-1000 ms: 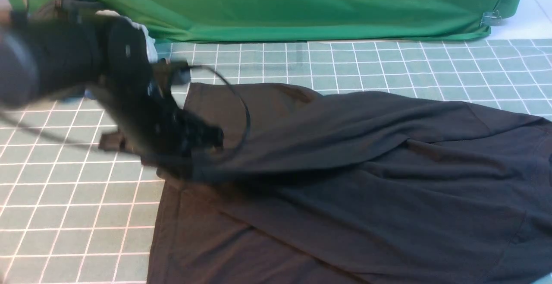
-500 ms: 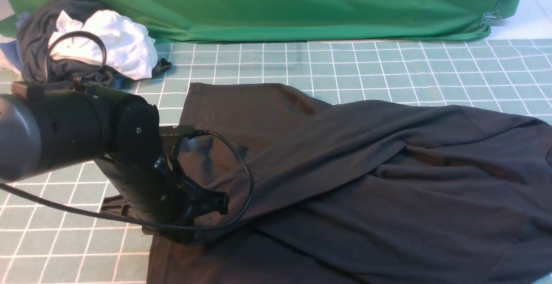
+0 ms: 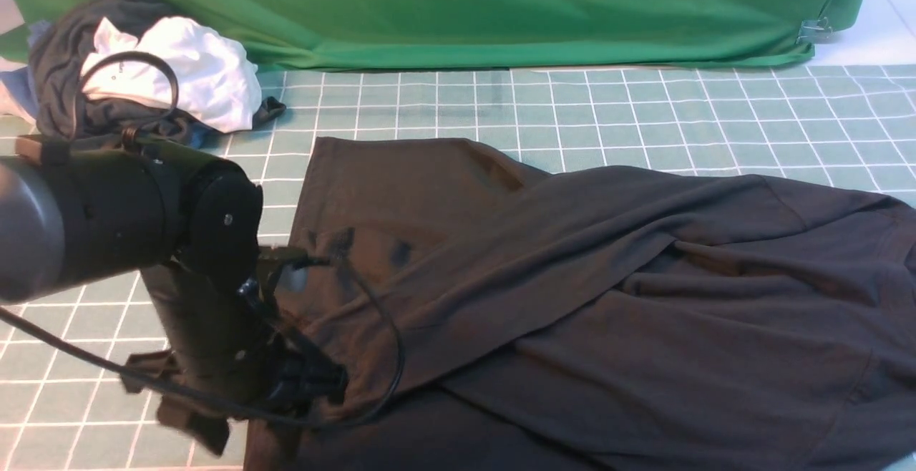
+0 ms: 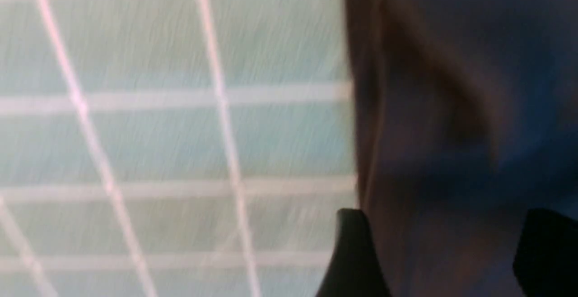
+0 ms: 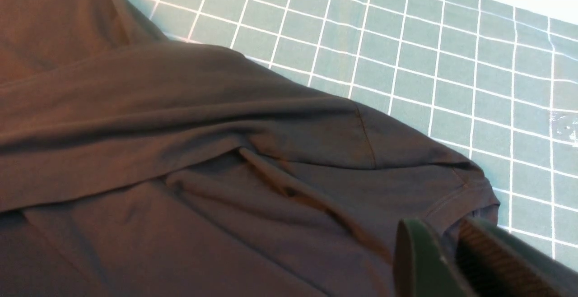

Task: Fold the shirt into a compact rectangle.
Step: 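Grasp the near edge of the shirt at its hem and shoulder corners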

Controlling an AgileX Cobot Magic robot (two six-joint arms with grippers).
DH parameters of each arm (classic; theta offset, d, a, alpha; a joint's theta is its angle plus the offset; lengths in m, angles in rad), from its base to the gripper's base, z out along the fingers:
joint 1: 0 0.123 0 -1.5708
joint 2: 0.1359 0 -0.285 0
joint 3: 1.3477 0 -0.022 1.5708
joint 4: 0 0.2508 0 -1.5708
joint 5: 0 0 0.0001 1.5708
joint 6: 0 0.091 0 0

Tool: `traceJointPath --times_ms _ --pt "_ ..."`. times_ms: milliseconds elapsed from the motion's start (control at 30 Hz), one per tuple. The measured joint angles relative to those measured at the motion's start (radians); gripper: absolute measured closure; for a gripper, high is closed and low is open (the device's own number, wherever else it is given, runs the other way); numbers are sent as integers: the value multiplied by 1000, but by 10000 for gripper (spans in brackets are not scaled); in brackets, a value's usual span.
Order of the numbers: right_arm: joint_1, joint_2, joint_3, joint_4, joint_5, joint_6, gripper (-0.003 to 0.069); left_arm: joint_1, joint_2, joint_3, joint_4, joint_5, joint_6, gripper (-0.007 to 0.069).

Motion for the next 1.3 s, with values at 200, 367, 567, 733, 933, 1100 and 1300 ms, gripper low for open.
traceJointPath --times_ms 200,367,567,733,933,1100,1300 --pt "0 0 0 0 0 0 512 -174 -99 108 -8 15 -91 215" --pt "0 0 0 0 -3 0 506 -280 -151 205 38 -18 -247 209" --pt "0 0 0 0 -6 0 501 -290 -154 293 53 -115 -321 165" --pt "0 0 0 0 -6 0 495 -290 -158 342 25 -188 -361 141" --pt "0 0 0 0 -7 0 489 -290 -168 364 -22 -226 -365 201" --pt "0 0 0 0 15 0 480 -290 -181 392 -55 -274 -355 506" --pt "0 0 0 0 98 -48 475 -290 -218 391 -49 -262 -331 605"
